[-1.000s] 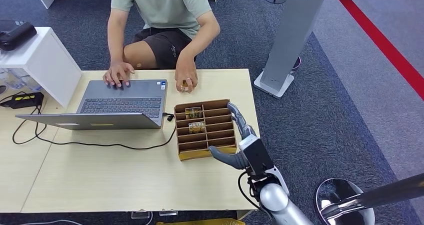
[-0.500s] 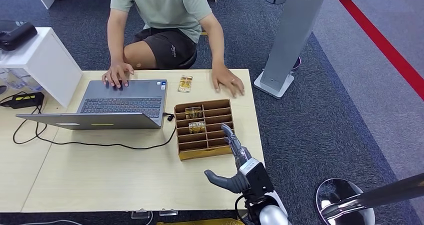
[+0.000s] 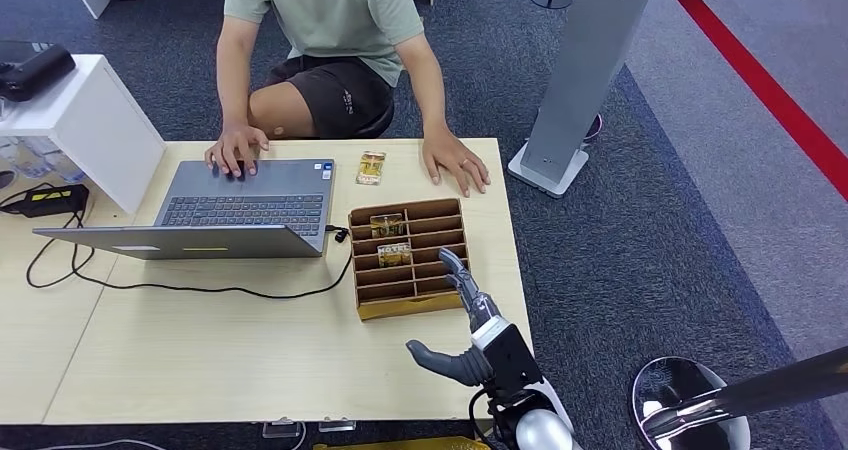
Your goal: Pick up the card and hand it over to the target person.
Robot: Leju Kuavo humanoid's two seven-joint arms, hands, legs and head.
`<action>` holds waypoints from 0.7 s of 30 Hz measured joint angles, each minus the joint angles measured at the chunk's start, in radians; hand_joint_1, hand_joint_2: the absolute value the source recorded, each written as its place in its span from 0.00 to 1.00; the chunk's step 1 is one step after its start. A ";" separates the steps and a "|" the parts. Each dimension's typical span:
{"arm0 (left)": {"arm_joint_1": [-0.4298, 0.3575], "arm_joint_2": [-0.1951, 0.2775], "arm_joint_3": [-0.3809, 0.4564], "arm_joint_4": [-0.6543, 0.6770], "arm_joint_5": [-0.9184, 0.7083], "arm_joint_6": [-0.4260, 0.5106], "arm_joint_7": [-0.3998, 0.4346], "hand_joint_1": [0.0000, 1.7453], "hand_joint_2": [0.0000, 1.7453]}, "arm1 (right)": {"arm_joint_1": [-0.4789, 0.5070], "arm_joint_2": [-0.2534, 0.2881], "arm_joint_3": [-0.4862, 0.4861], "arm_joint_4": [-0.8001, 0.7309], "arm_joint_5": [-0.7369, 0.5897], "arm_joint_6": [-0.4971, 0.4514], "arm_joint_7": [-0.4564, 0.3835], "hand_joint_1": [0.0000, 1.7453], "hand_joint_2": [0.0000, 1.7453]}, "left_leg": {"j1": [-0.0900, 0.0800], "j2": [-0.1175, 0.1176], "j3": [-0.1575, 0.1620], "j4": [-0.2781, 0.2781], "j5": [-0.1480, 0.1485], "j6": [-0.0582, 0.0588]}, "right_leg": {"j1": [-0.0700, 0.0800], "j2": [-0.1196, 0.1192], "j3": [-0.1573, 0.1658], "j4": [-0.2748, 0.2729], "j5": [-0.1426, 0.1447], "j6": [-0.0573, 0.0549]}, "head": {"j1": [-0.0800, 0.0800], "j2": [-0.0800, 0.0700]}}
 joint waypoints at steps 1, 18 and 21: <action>0.000 0.000 0.000 0.000 0.000 0.000 0.000 0.00 0.00 | 0.000 -0.001 -0.001 0.000 0.000 -0.001 0.001 0.00 1.00 | 0.000 0.000 0.000 0.000 0.000 0.000 | 0.000 0.000 0.000 0.000 0.000 0.000 | 0.000 0.000; -0.001 0.006 -0.018 0.002 -0.010 -0.013 0.030 0.00 0.00 | 0.038 -0.012 -0.030 -0.035 0.008 -0.045 0.018 0.00 1.00 | 0.000 -0.002 0.000 0.000 0.000 0.000 | 0.000 -0.002 0.000 0.000 -0.001 0.000 | 0.000 0.000; -0.001 0.005 -0.020 0.003 -0.010 -0.013 0.040 0.00 0.00 | 0.043 -0.007 -0.027 -0.026 0.007 -0.047 0.015 0.00 1.00 | 0.000 -0.002 0.000 0.000 0.000 0.000 | 0.000 -0.002 0.001 0.000 -0.001 0.000 | 0.000 0.000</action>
